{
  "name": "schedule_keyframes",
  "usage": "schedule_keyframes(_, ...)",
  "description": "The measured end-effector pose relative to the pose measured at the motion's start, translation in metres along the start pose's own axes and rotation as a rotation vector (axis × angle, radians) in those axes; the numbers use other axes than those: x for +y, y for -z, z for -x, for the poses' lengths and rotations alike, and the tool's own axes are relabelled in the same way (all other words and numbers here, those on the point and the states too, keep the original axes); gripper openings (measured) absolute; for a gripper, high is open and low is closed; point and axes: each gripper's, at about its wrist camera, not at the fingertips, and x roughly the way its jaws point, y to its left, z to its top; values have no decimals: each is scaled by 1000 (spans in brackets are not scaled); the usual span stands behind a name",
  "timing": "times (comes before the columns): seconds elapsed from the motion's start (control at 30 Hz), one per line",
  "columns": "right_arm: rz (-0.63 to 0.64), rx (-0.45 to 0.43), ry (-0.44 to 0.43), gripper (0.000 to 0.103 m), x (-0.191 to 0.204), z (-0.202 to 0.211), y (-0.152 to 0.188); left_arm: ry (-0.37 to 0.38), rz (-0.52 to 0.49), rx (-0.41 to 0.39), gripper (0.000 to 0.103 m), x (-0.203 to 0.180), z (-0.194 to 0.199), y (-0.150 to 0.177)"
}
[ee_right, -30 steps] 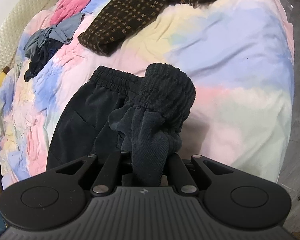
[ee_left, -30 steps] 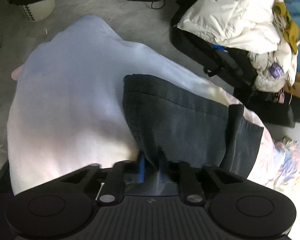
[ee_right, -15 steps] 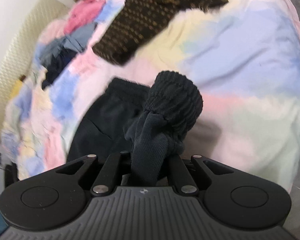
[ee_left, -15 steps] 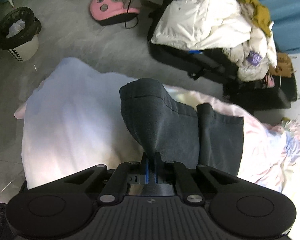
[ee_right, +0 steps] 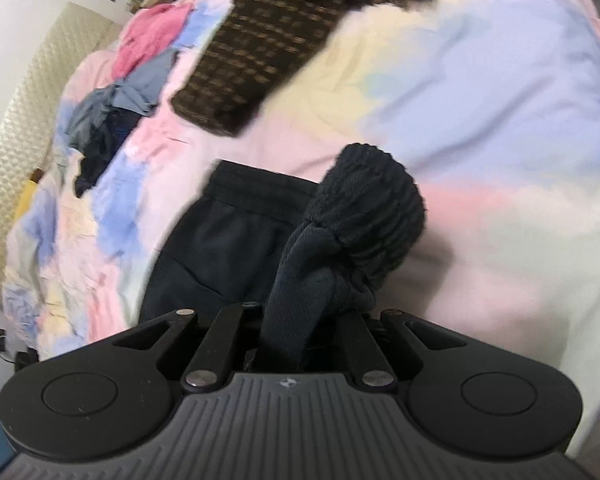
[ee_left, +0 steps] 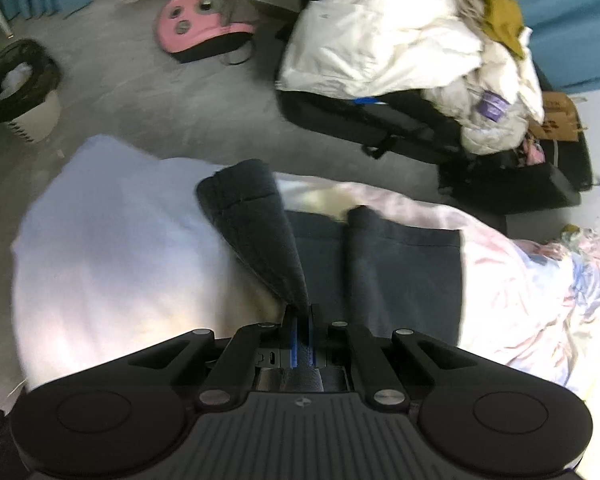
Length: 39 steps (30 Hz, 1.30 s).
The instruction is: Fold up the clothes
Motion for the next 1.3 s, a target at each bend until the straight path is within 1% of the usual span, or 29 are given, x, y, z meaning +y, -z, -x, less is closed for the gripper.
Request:
schedule_keyframes(0.23, 53, -26, -36, 7, 68, -21, -22, 37, -68, 9, 5, -89, -26, 1)
schedule_keyframes(0.37, 61, -44, -50, 7, 101, -37, -31, 38, -113, 26, 5, -137, -46, 3)
schedule_keyframes(0.47, 68, -45, -42, 7, 121, -55, -38, -8, -180, 49, 5, -175, -67, 7)
schedule_keyframes(0.63, 97, -47, -2, 7, 154, -90, -47, -55, -253, 69, 5, -234, -106, 13)
schedule_keyframes(0.73, 98, -45, 31, 7, 169, -113, -51, -82, -279, 87, 5, -261, -134, 15)
schedule_keyframes(0.83, 128, -48, 80, 7, 184, -137, -54, -118, -311, 102, 5, -286, -167, 16)
schedule_keyframes(0.97, 152, -53, 138, 7, 199, -167, -55, -153, -332, 127, 5, -313, -206, 17)
schedule_keyframes(1.1, 206, -43, 204, 8, 209, -194, -55, -197, -353, 143, 5, -326, -241, 20)
schedule_keyframes(1.17, 223, -39, 221, 10, 212, -203, -53, -202, -344, 143, 6, -324, -249, 21)
schedule_keyframes(1.3, 256, -36, 245, 17, 217, -214, -48, -179, -345, 159, 8, -318, -252, 19)
